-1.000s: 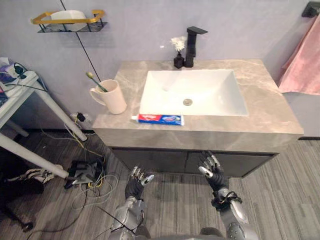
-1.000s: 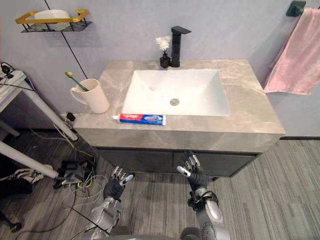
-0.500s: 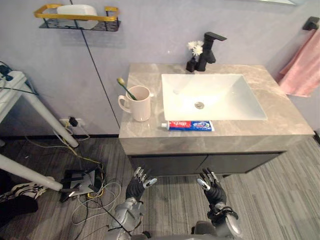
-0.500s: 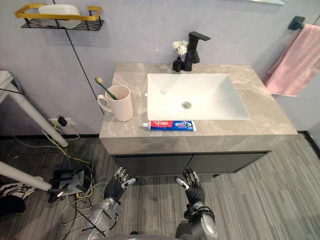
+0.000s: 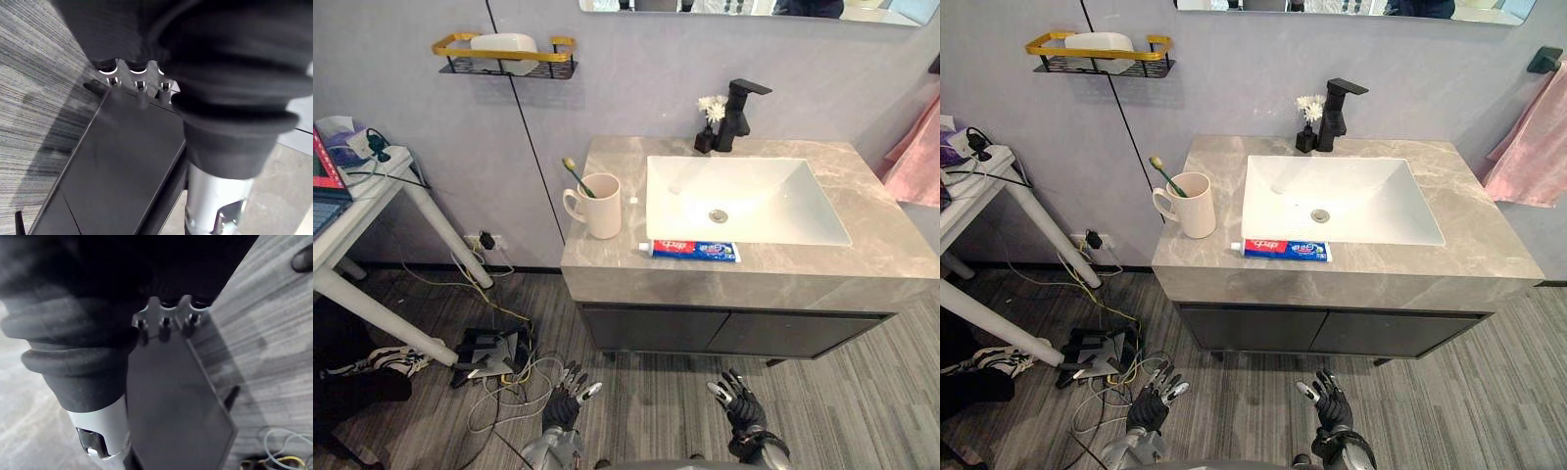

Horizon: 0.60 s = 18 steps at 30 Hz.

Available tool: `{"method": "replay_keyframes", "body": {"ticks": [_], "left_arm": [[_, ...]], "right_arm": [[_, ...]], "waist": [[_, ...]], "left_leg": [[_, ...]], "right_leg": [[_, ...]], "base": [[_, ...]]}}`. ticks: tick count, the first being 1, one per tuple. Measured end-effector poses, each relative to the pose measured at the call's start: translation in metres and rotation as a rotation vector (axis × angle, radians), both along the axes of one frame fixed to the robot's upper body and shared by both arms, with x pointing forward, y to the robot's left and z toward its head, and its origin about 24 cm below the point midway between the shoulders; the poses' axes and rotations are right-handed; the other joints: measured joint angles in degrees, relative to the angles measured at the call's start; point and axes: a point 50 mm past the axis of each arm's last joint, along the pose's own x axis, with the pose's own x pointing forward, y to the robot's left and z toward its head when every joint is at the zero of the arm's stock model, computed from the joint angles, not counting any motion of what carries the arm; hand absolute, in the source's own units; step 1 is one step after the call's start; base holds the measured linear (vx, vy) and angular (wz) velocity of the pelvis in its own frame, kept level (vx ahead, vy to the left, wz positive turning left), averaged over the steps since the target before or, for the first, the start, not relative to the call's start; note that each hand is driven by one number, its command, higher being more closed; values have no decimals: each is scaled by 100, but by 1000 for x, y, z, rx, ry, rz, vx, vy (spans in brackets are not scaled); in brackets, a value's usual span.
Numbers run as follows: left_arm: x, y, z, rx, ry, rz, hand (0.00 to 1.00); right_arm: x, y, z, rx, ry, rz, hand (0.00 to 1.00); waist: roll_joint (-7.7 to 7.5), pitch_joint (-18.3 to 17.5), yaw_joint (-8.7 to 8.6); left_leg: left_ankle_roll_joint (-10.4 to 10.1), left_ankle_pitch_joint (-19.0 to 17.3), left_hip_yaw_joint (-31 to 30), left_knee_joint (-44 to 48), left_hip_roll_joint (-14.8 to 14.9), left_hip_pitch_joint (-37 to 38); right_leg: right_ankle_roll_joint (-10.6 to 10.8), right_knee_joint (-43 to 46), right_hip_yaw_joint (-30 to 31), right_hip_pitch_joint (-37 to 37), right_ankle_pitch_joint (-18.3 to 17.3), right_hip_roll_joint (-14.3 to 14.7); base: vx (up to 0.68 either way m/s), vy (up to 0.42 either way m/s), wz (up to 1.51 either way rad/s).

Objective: Organize washtable

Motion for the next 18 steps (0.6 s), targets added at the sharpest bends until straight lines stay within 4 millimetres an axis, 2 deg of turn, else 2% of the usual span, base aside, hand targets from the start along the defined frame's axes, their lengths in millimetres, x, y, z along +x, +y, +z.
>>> {"method": "replay_keyframes", "body": {"ticks": [6,9,11,12,14,15,17,18], "left_arm": [[9,3,3,8,-24,11,0],[20,8,9,22,-59,37,0],[28,17,19,42,-109,79,0],[30,19,22,46,-124,89,0],[36,23,27,59,-150,108,0],[36,23,27,59,-151,108,0],[36,23,27,60,-152,107,0],[36,23,27,59,-152,106,0]], "right_arm": [[-2,-14,0,-12,3,-80,0],[-2,-43,8,-40,-25,-242,0],[-1,-87,29,-113,-117,-450,0],[-2,-101,37,-139,-147,-511,0],[-11,-150,70,-286,-259,-689,0],[-13,-161,79,-324,-287,-723,0],[-18,-195,117,-461,-404,-817,0],[-19,-202,126,-493,-427,-830,0]], "waist": [[0,13,14],[9,76,21],[5,144,5],[-5,164,6],[-16,185,13],[-54,208,11],[-58,230,-2],[-56,231,-8]], "left_leg": [[1,4,-80,13,-2,-59],[-1,2,-146,92,0,-129],[-6,-6,-154,161,17,-179],[-7,-11,-153,174,22,-185],[-20,-50,-115,225,45,-200],[-33,-68,-89,235,53,-198],[-75,-129,-4,241,86,-210],[-76,-131,2,239,89,-209]], "right_leg": [[-5,-10,-125,-7,6,-4],[-5,-12,-176,2,6,-16],[-7,-5,-181,-1,7,-15],[-8,-1,-181,-1,7,-16],[-9,3,-164,-1,8,-21],[-10,4,-145,-1,8,-21],[-12,6,-63,-16,6,0],[-13,5,-54,-20,5,4]], "base": [[-2,-3,7],[-15,-17,14],[-37,-21,5],[-41,-19,3],[-37,-11,-4],[-40,-7,-15],[-45,-11,-19],[-20,-17,-12]]}}
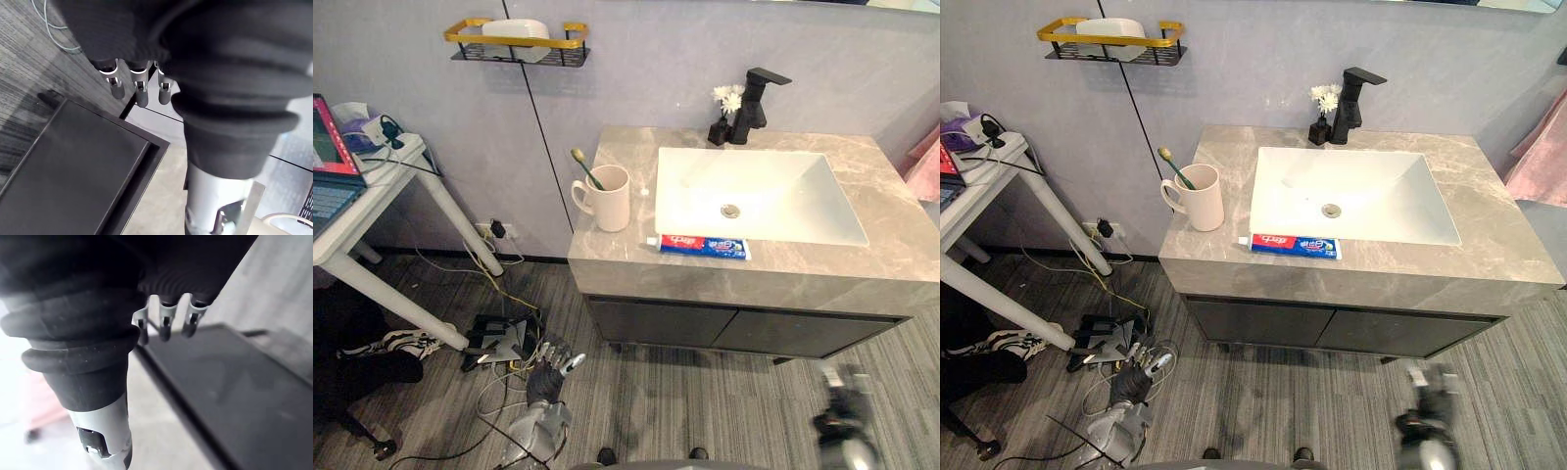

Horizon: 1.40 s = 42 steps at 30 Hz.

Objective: Organize washtable

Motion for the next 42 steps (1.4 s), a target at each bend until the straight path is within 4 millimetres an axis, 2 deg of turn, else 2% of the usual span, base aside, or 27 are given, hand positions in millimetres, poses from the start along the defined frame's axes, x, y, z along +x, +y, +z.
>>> {"method": "replay_keyframes", "body": {"ticks": [3,5,6,8,9,11,12,13,17,20,21,24,28,33,42], "left_arm": [[0,-3,-1,-9,0,-12,0],[0,-4,-1,-15,-5,-27,0],[0,-6,-1,-18,-8,-35,0],[1,-7,-1,-22,-11,-47,0],[1,-8,-1,-26,-13,-57,0],[0,-10,-2,-29,-8,-67,0],[0,-13,-3,-32,-4,-76,0],[-2,-15,-5,-38,8,-85,0],[-9,-24,-9,-64,24,-128,0],[-14,-31,-11,-97,33,-154,0],[-15,-31,-11,-99,34,-157,0],[-21,-32,-14,-101,53,-166,0],[-22,-29,-13,-92,50,-188,0],[-22,-27,-13,-85,49,-198,0],[-22,-26,-13,-89,37,-224,0]], "right_arm": [[7,-28,40,-145,-59,-65,0],[12,-36,58,-210,-85,-70,0],[23,-42,76,-264,-122,-65,0],[36,-45,95,-316,-170,-41,0],[50,-45,112,-357,-218,-13,0],[75,-39,139,-422,-281,67,0],[82,-36,146,-442,-291,96,0],[99,-28,162,-489,-315,167,0],[142,1,190,-593,-320,385,0],[163,24,191,-644,-265,560,0],[166,28,189,-650,-250,591,0],[180,51,170,-648,-159,772,0],[187,67,158,-666,-83,910,0],[186,72,154,-780,61,1041,0],[185,72,151,-881,177,1090,0]], "waist": [[-1,14,-135],[-2,14,-136],[-5,16,-140],[-15,21,-136],[-27,29,-133],[-53,44,-108],[-54,45,-93],[-56,45,-50],[-70,49,36],[-96,64,190],[-99,66,204],[-232,109,197],[-335,145,206],[-346,150,224],[-351,153,232]], "left_leg": [[-1,0,63,-9,21,-11],[2,2,81,-10,24,-21],[15,10,78,-17,24,-26],[17,11,58,-19,21,-38],[19,13,22,-13,18,-64],[20,15,-27,-10,19,-86],[20,15,-36,-10,18,-92],[21,16,-70,-10,16,-105],[22,21,-167,1,16,-98],[22,21,-206,6,19,-103],[23,21,-228,6,19,-109],[40,33,-347,11,5,-157],[52,41,-441,28,-29,-211],[56,43,-534,94,-67,-329],[80,62,-586,148,-76,-489]], "right_leg": [[-1,2,55,-51,0,21],[0,6,61,-76,0,25],[0,5,57,-82,0,25],[1,5,51,-82,-1,23],[1,4,26,-87,-1,21],[1,5,-16,-85,-1,21],[1,6,-27,-85,-1,20],[1,9,-61,-82,-1,16],[1,36,-125,-79,0,14],[1,80,-145,-81,0,11],[1,93,-158,-81,0,9],[1,153,-285,-89,0,-17],[2,159,-342,-94,0,-37],[2,153,-452,-109,0,-67],[2,130,-472,-202,0,-101]], "base": [[2,-12,-11],[10,-9,-8],[0,0,0],[13,-4,6],[6,-5,13],[-1,-9,12],[1,-10,12],[3,-4,10],[24,0,12],[6,2,10],[-2,4,15],[-4,7,19],[-2,8,13],[2,5,14],[-28,-5,2]]}}
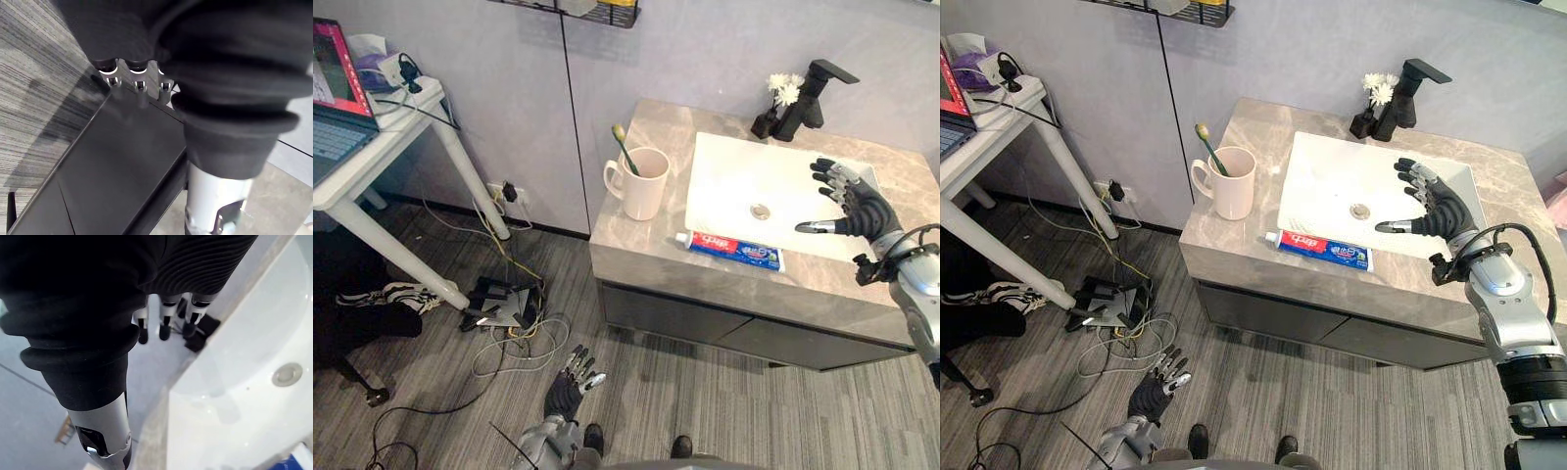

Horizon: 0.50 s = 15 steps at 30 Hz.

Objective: Organize washtable

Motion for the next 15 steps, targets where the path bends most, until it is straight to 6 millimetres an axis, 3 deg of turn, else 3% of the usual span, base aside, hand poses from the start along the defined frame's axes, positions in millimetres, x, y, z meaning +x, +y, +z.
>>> {"method": "replay_keyframes", "body": {"ticks": [11,15], "left_arm": [[0,-2,0,-6,-5,-13,0],[0,1,0,8,-3,-24,0]], "right_arm": [[1,-1,-20,-117,107,-11,0],[1,-1,-20,-132,107,-12,0]], "waist": [[-18,7,123],[-112,46,134]], "left_leg": [[13,99,-85,-34,-5,-167],[4,141,-98,-39,-8,-269]], "right_leg": [[-1,-7,-134,-114,1,3],[-2,-6,-139,-217,2,1]], "base": [[-13,-5,6],[0,0,0]]}}
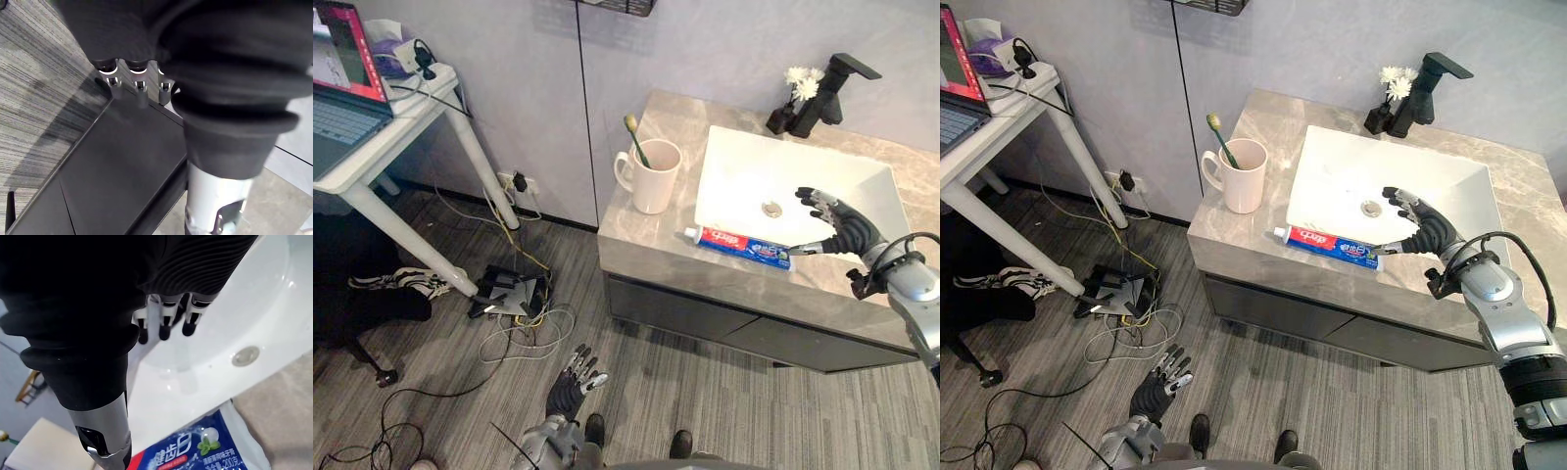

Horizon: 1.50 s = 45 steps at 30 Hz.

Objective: Organize washtable

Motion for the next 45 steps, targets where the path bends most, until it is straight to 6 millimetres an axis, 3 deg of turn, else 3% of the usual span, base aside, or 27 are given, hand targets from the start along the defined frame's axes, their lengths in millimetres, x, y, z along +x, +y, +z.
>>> {"method": "replay_keyframes", "body": {"ticks": [7,12,21,30,31,37,45], "left_arm": [[0,-1,0,2,0,-11,0],[1,-1,0,2,-2,-12,0],[1,4,2,20,-6,-17,0],[11,7,9,30,-51,-13,0],[12,8,10,31,-54,-7,0],[19,13,15,47,-81,-5,0],[19,14,15,50,-84,-6,0]], "right_arm": [[0,0,-1,-17,2,1,0],[0,2,-3,-15,11,6,0],[1,12,-9,-28,17,33,0],[0,13,-13,-20,23,31,0],[0,13,-13,-19,21,30,100],[0,13,-3,-26,-23,31,100],[6,13,11,-51,-78,11,100]], "waist": [[-93,13,21],[-110,24,135],[-287,187,146],[-286,401,158],[-288,433,161],[-269,642,146],[-264,650,170]], "left_leg": [[-2,28,-58,21,-3,-134],[-11,77,-112,9,0,-246],[-5,106,-176,45,-15,-428],[-25,176,-422,94,-28,-710],[-25,176,-431,99,-29,-713],[-24,176,-466,99,-32,-745],[-16,221,-454,91,-31,-800]], "right_leg": [[-11,0,-44,-90,9,0],[-13,1,-84,-192,10,7],[-25,14,-150,-315,18,-4],[-26,50,-341,-466,18,1],[-26,62,-348,-468,18,0],[-26,72,-327,-491,18,1],[-26,82,-310,-559,18,2]], "base": [[-9,0,3],[-4,-3,3],[-7,0,4],[2,-1,14],[0,8,5],[-18,1,0],[9,3,0]]}}
